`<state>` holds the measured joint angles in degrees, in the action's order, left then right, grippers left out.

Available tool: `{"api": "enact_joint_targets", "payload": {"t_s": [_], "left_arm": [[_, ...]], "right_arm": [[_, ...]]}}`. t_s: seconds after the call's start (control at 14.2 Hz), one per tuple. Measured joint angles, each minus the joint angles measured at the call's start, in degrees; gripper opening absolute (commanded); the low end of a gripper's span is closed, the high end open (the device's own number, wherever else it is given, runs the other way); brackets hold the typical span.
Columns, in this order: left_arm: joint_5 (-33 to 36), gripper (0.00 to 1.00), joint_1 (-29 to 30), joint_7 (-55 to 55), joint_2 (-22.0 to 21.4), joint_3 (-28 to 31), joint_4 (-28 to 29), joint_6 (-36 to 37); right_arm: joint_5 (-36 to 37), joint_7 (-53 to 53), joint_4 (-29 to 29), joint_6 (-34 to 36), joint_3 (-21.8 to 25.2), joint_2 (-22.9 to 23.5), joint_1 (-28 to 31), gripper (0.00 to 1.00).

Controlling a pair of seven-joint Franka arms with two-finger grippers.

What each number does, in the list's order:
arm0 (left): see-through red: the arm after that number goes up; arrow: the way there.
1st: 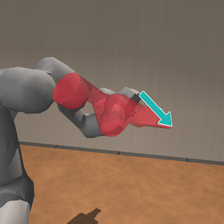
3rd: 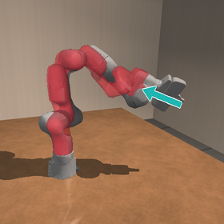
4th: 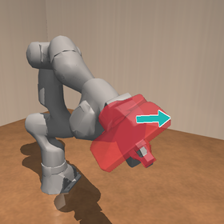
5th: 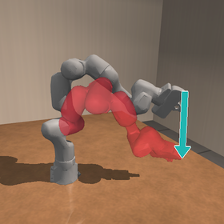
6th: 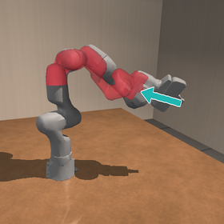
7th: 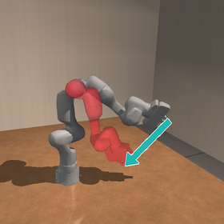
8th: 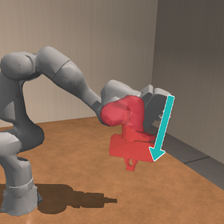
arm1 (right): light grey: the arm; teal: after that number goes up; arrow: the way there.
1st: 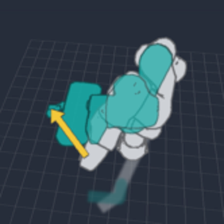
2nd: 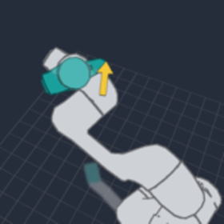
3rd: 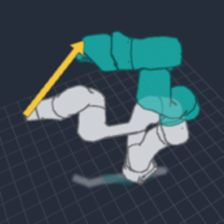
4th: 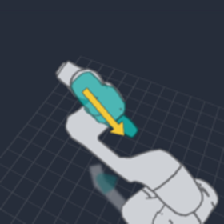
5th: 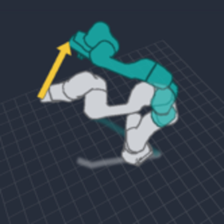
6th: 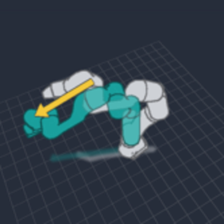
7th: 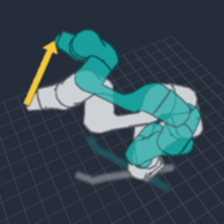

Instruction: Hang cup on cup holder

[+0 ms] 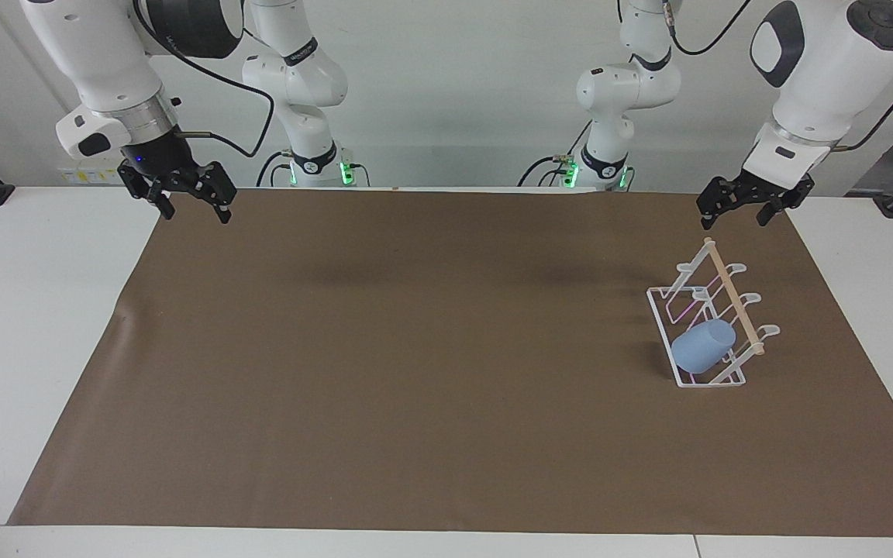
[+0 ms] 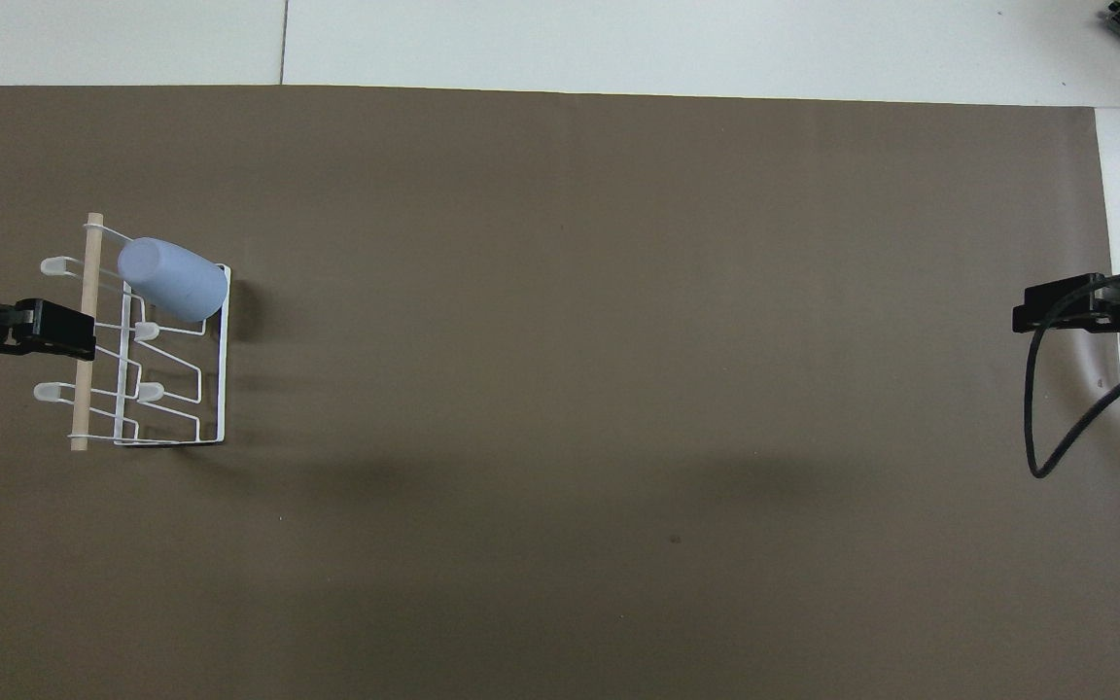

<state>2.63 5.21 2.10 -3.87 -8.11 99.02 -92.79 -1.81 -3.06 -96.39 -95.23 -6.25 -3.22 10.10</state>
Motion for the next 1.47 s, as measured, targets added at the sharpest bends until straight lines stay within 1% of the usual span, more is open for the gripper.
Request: {"api": "enact_joint_targets", "payload": {"t_s": [0.49, 0.7, 0.91, 1.05, 1.47], "left_arm": [[-0.2, 1.00, 0.0, -0.3, 0.0, 0.0, -1.3, 0.8], [-3.8, 1.00, -0.7, -0.3, 0.7, 0.5, -4.7, 3.2], [-5.0, 1.00, -4.6, 0.9, 1.7, 3.2, -8.0, 4.4], [-5.2, 1.00, -5.5, 2.1, 2.0, 3.9, -8.5, 4.4], [-5.2, 1.00, -5.5, 2.4, 2.3, 4.7, -8.7, 4.6]], "right_arm": [[0.0, 0.0, 0.0, 0.0, 0.0, 0.0, 0.0, 1.00], [0.0, 0.0, 0.0, 0.0, 0.0, 0.0, 0.0, 1.00], [0.0, 0.0, 0.0, 0.0, 0.0, 0.0, 0.0, 1.00], [0.0, 0.0, 0.0, 0.0, 0.0, 0.0, 0.0, 1.00], [0.0, 0.0, 0.0, 0.0, 0.0, 0.0, 0.0, 1.00]]}}
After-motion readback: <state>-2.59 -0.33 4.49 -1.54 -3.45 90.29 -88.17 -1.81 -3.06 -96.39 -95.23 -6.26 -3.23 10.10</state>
